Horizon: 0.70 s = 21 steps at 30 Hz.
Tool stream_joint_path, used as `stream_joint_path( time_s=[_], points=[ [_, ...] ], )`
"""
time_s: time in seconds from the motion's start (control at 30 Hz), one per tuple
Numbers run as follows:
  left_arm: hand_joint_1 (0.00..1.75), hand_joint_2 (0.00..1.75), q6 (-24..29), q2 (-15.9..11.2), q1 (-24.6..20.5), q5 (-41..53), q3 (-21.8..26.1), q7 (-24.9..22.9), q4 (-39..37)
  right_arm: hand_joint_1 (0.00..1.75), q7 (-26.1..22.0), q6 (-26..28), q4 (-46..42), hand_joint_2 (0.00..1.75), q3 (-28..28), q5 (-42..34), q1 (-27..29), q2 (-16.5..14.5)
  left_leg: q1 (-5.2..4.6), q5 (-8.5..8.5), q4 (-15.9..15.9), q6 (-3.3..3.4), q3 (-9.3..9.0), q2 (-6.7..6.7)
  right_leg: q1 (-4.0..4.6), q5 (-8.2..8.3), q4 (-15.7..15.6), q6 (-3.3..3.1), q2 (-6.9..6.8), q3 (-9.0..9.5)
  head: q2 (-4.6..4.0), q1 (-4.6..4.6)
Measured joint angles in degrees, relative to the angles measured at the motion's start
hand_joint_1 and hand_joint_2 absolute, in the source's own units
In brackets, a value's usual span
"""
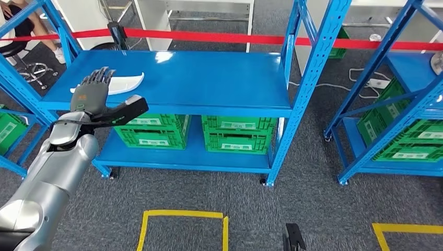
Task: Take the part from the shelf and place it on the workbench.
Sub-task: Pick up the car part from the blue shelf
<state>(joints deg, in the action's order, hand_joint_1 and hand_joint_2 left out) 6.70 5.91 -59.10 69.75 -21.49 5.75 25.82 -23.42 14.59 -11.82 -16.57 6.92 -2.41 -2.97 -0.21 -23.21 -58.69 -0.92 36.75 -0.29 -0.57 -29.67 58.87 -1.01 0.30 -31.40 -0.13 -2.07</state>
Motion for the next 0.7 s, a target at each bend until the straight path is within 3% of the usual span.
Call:
stream_joint_path(
  time_s=[0.13, 0.17, 0.23, 0.27, 0.3, 0.33, 0.37, 0.4, 0.47, 0.63, 0.7],
  points=[
    [0.0, 0.0, 0.0, -0.1, -0.2, 0.0, 0.0, 0.1, 0.2, 0.0, 0.0, 0.0, 0.0, 0.0, 0.0, 0.0, -0.1, -0.1, 0.26, -0.65, 1.0, 1.09, -0.92, -0.16, -0.03, -1.13, 1.1, 1.25, -0.11, -0.35, 0.0, -0.15],
    [0.0, 0.0, 0.1, 0.0, -0.2, 0.0, 0.0, 0.1, 0.2, 0.0, 0.0, 0.0, 0.0, 0.0, 0.0, 0.0, -0.1, -0.1, 0.41, -0.76, 1.2, 1.38, -1.23, -0.17, -0.08, -2.2, 3.5, 1.55, -0.11, -1.65, 0.0, -0.26],
    [0.0, 0.0, 0.1, 0.1, -0.2, 0.0, 0.1, 0.1, 0.2, 0.0, 0.0, 0.0, 0.0, 0.0, 0.0, 0.0, -0.2, -0.1, 0.42, -1.23, 1.2, 1.78, -1.63, -0.19, -0.21, -4.89, 11.3, 2.0, -0.11, -6.27, 0.0, -0.45],
    [0.0, 0.0, 0.1, 0.1, -0.1, 0.0, 0.0, 0.1, 0.2, 0.0, 0.0, 0.0, 0.0, 0.0, 0.0, 0.0, -0.2, -0.1, 0.41, -1.54, 1.2, 1.85, -1.85, -0.2, -0.28, -5.57, 14.7, 2.17, -0.11, -8.68, 0.0, -0.51],
    [0.0, 0.0, 0.1, 0.1, 0.1, 0.0, 0.1, 0.2, 0.2, 0.0, 0.0, 0.0, 0.0, 0.0, 0.0, 0.0, -0.1, -0.1, 0.42, -1.88, 1.1, 1.81, -2.13, -0.23, -0.34, -5.1, 16.3, 2.31, -0.11, -10.28, 0.0, -0.52],
    [0.0, 0.0, 0.1, 0.1, 0.1, 0.0, 0.1, 0.2, 0.2, 0.0, 0.0, 0.0, 0.0, 0.0, 0.0, 0.0, -0.1, -0.1, 0.47, -2.27, 1.0, 1.71, -2.48, -0.26, -0.42, -3.46, 15.7, 2.41, -0.12, -10.77, 0.0, -0.52],
    [0.0, 0.0, 0.1, 0.1, 0.2, 0.0, 0.1, 0.2, 0.2, 0.0, 0.0, 0.0, 0.0, 0.0, 0.0, 0.1, 0.0, -0.1, 0.54, -2.72, 0.8, 1.55, -2.9, -0.29, -0.52, -0.85, 12.8, 2.48, -0.14, -10.08, 0.0, -0.53],
    [0.0, 0.0, 0.1, 0.1, 0.2, 0.0, 0.1, 0.1, 0.1, 0.0, -0.1, -0.1, 0.0, 0.0, 0.0, 0.1, 0.0, -0.1, 0.61, -3.23, 0.6, 1.3, -3.29, -0.31, -0.63, 1.8, 8.7, 2.49, -0.19, -8.72, 0.0, -0.53],
    [0.0, 0.0, 0.1, 0.1, 0.1, 0.0, 0.1, -0.1, 0.1, 0.0, -0.1, -0.5, 0.0, 0.0, 0.0, 0.4, 0.0, -0.1, 0.54, -4.1, 0.2, 0.63, -3.74, -0.39, -0.49, 4.45, 2.4, 2.22, -0.21, -6.15, 0.0, -0.53],
    [0.0, 0.0, 0.1, -0.1, -0.1, -0.1, 0.4, -0.4, 0.1, 0.0, -0.1, -0.8, 0.0, 0.0, 0.0, 0.7, -0.1, -0.1, 0.61, -5.18, -0.7, -1.08, -3.58, -0.41, -0.31, 3.72, 0.5, 0.25, -0.1, -4.66, 0.0, -0.4],
    [0.0, 0.0, 0.2, -0.3, -0.3, -0.1, 0.6, -0.4, 0.1, 0.0, -0.2, -0.7, 0.0, 0.0, -0.1, 0.7, -0.2, -0.1, 0.72, -7.17, -5.8, -1.6, -0.81, -0.2, -0.45, 3.35, 0.2, -0.48, -0.16, -3.93, 0.0, -0.27]
  ],
)
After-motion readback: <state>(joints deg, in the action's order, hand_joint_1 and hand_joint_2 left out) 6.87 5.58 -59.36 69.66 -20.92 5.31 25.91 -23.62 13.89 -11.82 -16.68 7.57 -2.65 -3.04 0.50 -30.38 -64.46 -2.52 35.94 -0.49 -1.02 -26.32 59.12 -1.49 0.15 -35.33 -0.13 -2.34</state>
